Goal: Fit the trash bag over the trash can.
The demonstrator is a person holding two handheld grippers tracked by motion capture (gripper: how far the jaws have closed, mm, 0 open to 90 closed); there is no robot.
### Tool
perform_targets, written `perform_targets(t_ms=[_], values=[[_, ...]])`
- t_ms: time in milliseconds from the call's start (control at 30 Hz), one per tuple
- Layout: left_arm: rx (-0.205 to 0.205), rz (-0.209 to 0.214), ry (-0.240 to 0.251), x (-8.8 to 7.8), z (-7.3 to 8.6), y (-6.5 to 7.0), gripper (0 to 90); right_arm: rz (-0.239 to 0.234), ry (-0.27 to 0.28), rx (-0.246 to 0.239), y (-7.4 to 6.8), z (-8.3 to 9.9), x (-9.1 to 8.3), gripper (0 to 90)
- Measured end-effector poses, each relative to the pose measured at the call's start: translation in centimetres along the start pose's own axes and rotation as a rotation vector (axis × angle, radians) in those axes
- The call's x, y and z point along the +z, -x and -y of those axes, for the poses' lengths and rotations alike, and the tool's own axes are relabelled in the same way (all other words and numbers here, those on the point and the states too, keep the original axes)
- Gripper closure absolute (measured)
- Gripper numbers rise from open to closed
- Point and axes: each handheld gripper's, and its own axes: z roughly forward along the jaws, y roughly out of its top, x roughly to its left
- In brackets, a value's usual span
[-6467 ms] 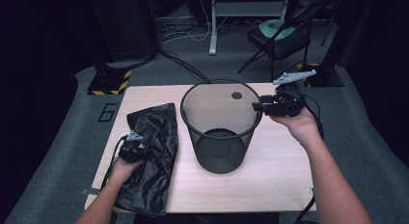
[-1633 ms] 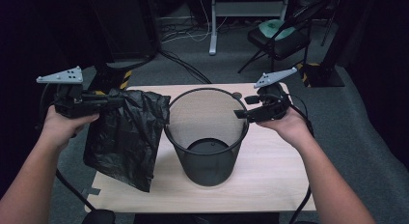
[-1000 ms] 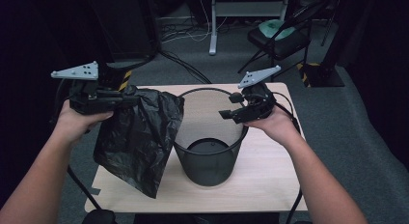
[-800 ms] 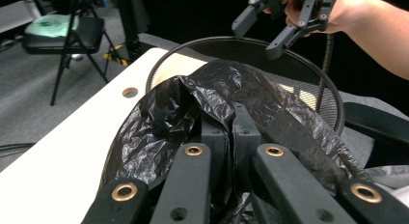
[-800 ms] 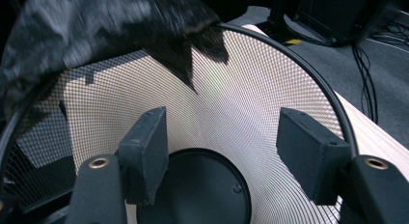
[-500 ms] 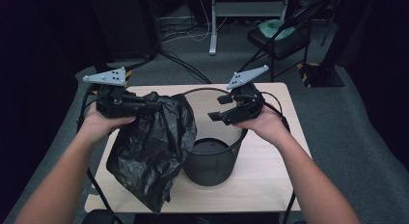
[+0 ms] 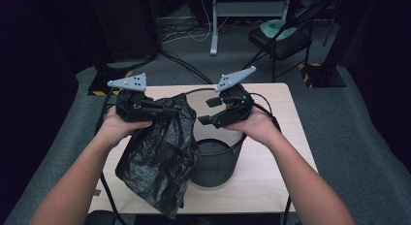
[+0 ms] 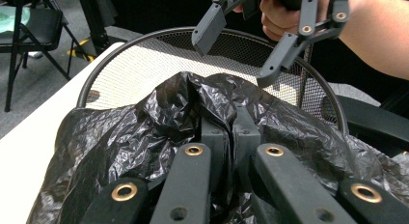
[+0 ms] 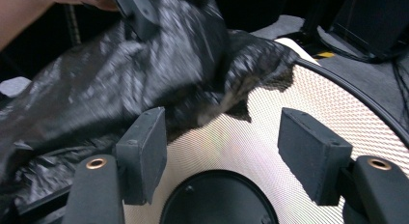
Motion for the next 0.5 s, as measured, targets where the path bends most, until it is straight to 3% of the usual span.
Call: perform_targets(t_ms=[500], values=[[0.014, 0.028, -0.017, 1.8, -0.9, 0.4, 86.9, -0.065, 0.004, -0.007, -0.7, -0.6, 1.2, 36.1]])
